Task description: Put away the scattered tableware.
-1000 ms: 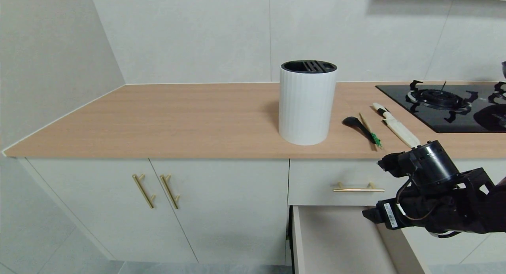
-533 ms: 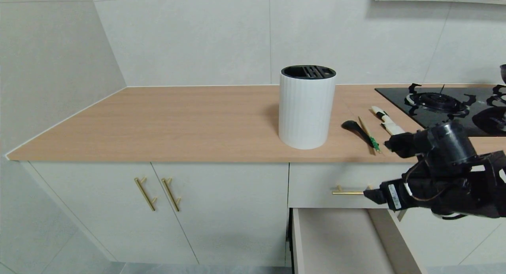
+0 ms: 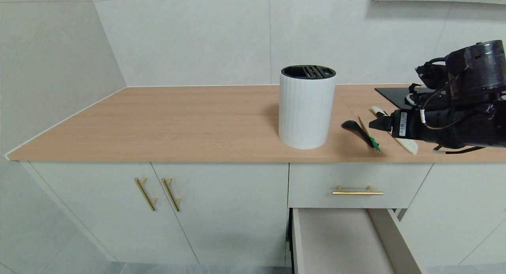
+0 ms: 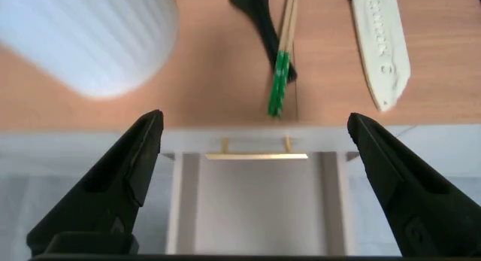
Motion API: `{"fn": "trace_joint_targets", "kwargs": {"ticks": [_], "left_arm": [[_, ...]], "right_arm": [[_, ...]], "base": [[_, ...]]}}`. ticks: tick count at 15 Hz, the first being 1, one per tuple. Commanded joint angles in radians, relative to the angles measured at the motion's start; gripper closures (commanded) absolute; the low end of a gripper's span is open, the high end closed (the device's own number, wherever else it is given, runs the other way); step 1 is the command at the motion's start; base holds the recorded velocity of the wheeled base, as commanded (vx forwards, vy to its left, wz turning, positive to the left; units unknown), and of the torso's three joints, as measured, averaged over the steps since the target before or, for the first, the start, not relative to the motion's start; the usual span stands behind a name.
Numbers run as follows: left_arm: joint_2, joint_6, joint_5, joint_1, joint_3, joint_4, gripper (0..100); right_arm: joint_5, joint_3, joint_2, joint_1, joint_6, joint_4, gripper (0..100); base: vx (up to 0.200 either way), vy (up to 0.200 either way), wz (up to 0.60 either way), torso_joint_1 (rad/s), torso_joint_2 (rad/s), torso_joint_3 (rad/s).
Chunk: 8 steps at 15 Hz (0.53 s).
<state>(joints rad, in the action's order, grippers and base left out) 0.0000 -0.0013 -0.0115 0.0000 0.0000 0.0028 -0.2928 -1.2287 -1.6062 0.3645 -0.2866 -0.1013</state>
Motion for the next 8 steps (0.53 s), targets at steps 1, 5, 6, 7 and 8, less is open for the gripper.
{"fn": "trace_joint_targets", "kwargs": {"ticks": [1,5,6,7,8], "left_arm": [[0.002,0.0,-0.001,0.0,0.0,0.0,0],[0.0,0.0,-0.001,0.0,0.0,0.0,0],[0.0,0.0,-0.001,0.0,0.0,0.0,0],[0.0,0.0,-0.001,0.0,0.0,0.0,0],[0.0,0.0,0.001,0.0,0.0,0.0,0]], "right_arm": [[-0.005,-0.041,-0.066,-0.006,-0.037,-0.003,0],[-0.023,-0.11,-0.169,-0.006,-0.092,-0.083,0],[-0.055,-0.117,-0.202,-0.013,-0.097,-0.078,0],[-0.078,-0.118,-0.228,-0.022,-0.097,-0.069,0],[-0.08,-0.121,-0.245,-0.027,-0.098,-0.052,0]], "base": [[0.0,0.0,0.0,0.0,0.0,0.0],[0.0,0.0,0.0,0.0,0.0,0.0],[0.0,0.0,0.0,0.0,0.0,0.0],[0.0,0.0,0.0,0.0,0.0,0.0],[0.0,0.0,0.0,0.0,0.0,0.0]]}}
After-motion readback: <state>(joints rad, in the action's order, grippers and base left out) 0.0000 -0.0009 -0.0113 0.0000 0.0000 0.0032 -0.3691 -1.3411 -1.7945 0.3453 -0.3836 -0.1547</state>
